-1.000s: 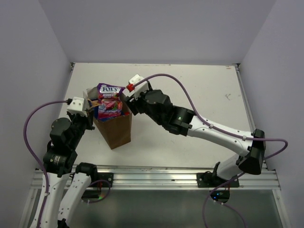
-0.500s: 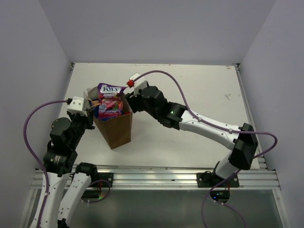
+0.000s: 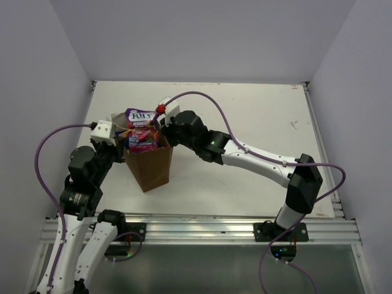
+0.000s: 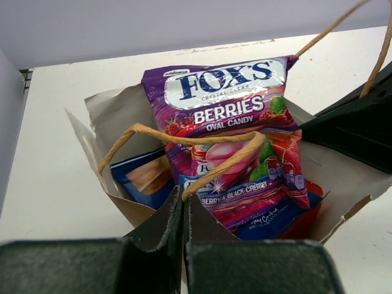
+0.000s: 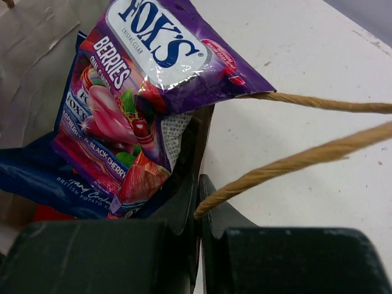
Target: Place the snacks into the paper bag
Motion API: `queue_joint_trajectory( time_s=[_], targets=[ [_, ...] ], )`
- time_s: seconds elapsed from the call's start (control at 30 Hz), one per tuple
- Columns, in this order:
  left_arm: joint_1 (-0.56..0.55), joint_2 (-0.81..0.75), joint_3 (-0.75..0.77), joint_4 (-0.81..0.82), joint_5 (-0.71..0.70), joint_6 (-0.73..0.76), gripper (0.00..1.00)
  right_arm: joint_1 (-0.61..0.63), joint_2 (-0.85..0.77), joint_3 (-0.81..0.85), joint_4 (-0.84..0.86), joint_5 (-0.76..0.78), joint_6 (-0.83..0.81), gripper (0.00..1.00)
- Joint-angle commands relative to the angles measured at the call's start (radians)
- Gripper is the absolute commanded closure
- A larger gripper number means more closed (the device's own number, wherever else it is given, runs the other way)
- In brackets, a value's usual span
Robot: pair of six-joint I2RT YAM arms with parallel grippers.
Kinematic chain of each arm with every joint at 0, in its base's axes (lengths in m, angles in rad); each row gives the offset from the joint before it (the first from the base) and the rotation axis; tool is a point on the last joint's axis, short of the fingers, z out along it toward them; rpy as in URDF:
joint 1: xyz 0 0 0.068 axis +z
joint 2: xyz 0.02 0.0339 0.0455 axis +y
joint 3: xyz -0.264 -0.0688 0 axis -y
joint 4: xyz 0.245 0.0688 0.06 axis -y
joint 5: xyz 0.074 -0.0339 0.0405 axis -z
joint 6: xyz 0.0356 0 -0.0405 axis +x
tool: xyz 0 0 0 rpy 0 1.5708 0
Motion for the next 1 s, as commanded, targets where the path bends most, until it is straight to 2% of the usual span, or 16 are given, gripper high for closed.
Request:
queue_joint_trajectory(
  time_s=[0.0,0.1,0.33,0.5,0.7,0.97],
  targets=[
    [-0.005,0.013,-0.030,0.056,0.067,-0.026,1.00,-0.003,-0.017,0.009,0.012,-0.032,0.000,1.00],
    [-0.005,0.015,-0.029,0.096,0.099,-0.047,1.00,-0.003,-0.045,0.005,0.000,0.004,-0.013,1.00],
    [-0.005,0.055,0.138,-0.005,0.059,-0.055,1.00,-0.004,-0.105,0.000,-0.026,0.084,-0.047,1.00],
    [-0.005,0.079,0.173,0.024,0.122,-0.053,1.00,-0.003,-0.171,-0.017,-0.037,0.125,-0.061,1.00],
    [-0.005,0.122,0.161,0.118,0.226,-0.064,1.00,-0.003,-0.266,-0.051,-0.048,0.193,-0.086,1.00],
    [-0.008,0.161,0.054,0.320,0.409,-0.138,1.00,-0.003,-0.373,-0.127,-0.076,0.260,-0.086,1.00]
  ],
)
